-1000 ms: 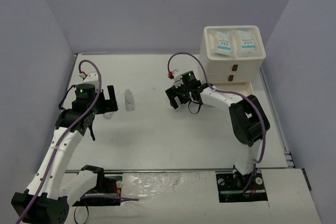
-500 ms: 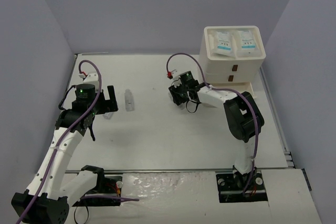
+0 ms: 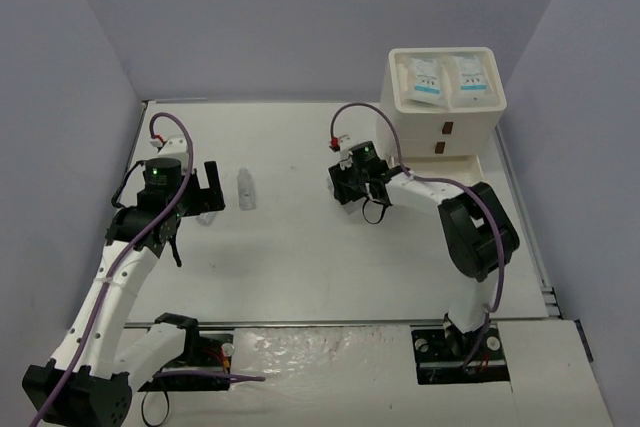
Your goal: Organize the makeup
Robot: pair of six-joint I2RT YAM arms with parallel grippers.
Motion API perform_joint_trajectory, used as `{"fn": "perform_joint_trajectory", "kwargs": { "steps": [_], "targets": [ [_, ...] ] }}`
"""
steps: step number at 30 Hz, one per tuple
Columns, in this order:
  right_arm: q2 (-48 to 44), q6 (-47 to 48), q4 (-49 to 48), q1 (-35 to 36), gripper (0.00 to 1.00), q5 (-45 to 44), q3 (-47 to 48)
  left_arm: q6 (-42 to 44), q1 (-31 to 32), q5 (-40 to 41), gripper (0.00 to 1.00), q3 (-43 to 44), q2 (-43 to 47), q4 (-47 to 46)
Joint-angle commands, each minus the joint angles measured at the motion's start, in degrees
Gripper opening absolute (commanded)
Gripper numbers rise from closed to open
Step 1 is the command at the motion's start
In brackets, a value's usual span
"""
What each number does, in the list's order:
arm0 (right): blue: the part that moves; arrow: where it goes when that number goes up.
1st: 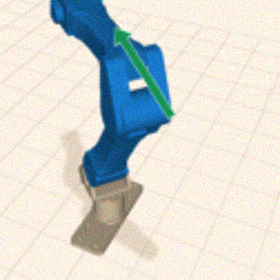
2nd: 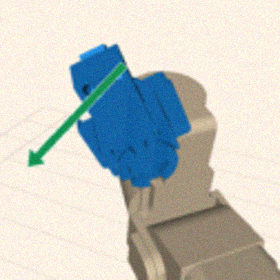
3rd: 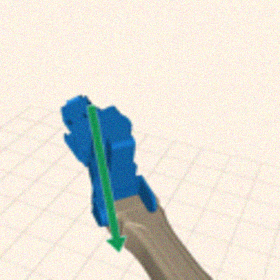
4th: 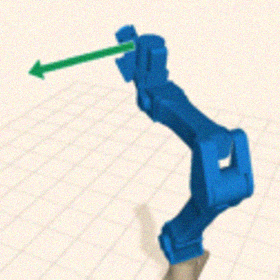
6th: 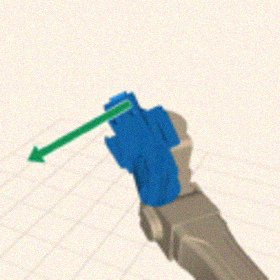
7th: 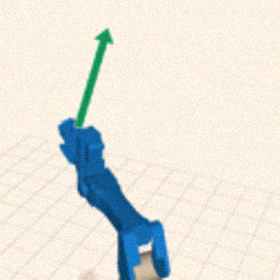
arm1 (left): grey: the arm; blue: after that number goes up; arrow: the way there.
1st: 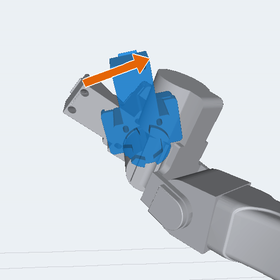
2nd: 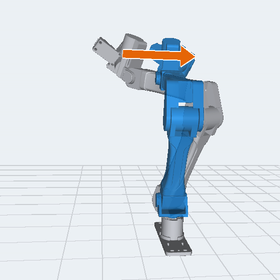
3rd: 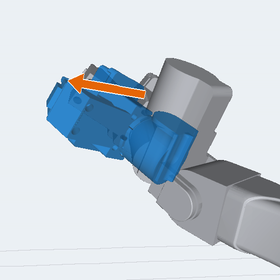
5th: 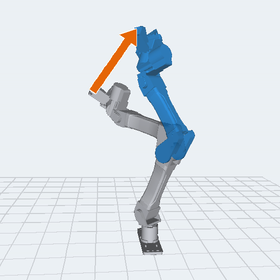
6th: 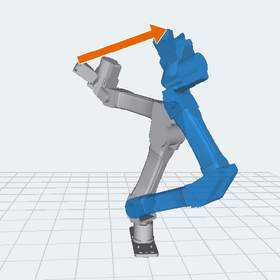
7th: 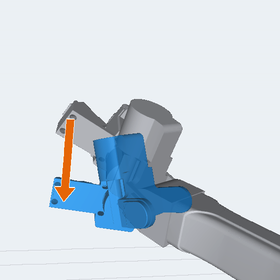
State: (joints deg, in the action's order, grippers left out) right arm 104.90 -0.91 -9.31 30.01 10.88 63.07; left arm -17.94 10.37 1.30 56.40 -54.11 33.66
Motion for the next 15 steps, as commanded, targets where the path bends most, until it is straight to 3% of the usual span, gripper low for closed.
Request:
{"fn": "perform_joint_trajectory", "kwargs": {
  "steps": [1,8,15],
  "targets": [
    [-16.5,-12.0,-11.6,-1.0,0.0,-3.4,-5.1,-0.6,-0.5,0.1,0.97,0.8,0.2,-2.3],
    [-31.3,-30.3,-14.9,-7.9,0.0,-14.6,-15.8,-0.6,-0.5,0.1,0.97,0.8,0.3,-2.4],
    [-37.4,-46.5,-10.8,-15.9,0.0,-27.3,-19.8,-0.7,-0.5,0.2,0.97,0.8,0.3,-2.3]
  ]
}}
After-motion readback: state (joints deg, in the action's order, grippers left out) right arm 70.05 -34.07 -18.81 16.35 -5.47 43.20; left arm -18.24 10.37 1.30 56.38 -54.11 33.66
